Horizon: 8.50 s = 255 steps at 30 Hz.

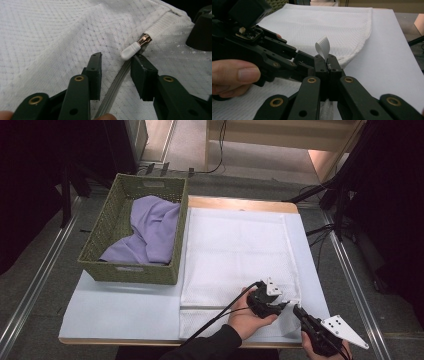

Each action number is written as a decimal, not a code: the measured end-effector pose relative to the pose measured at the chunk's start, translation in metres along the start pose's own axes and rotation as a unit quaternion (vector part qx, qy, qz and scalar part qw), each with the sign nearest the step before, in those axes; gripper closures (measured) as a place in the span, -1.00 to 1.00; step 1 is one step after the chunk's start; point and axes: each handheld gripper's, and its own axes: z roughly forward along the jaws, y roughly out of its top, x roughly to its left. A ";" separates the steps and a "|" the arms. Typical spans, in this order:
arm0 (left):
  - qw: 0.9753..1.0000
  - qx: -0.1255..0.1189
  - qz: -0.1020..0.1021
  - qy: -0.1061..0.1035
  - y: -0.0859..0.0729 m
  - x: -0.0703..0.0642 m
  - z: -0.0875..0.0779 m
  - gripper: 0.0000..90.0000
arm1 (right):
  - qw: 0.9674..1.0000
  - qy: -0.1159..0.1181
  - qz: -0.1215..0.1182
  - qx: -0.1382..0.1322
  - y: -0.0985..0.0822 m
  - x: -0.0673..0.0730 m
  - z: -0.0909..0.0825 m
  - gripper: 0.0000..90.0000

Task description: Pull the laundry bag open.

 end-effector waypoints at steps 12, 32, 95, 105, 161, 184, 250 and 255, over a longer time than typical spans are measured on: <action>0.996 -0.037 0.076 0.014 0.000 -0.010 -0.004 0.68 | 1.000 0.008 0.002 -0.009 0.002 0.003 0.000 1.00; 0.997 0.003 0.076 0.018 -0.004 -0.006 0.000 1.00 | 0.995 -0.023 0.086 0.046 -0.005 -0.015 0.003 0.77; 0.999 -0.019 0.017 -0.020 -0.002 0.008 -0.003 0.42 | 0.994 0.042 0.092 0.030 0.009 -0.022 0.022 0.96; 0.998 -0.030 0.055 -0.010 -0.002 0.003 -0.004 0.81 | 0.996 0.045 0.066 0.036 0.012 -0.016 0.022 0.96; 0.994 -0.044 0.086 0.041 -0.005 -0.004 -0.018 0.80 | 0.988 0.065 0.137 0.015 0.011 -0.012 0.027 0.88; 0.990 -0.043 0.127 0.040 -0.010 -0.011 -0.018 0.95 | 0.990 0.055 0.131 0.015 0.012 -0.011 0.025 0.89; 0.994 0.008 0.063 0.085 -0.052 0.032 -0.089 0.94 | 0.997 -0.015 0.072 0.029 0.014 -0.007 0.023 0.92; 0.994 0.014 0.056 0.096 -0.060 0.041 -0.101 0.94 | 0.997 -0.023 0.068 0.030 0.013 -0.010 0.022 0.92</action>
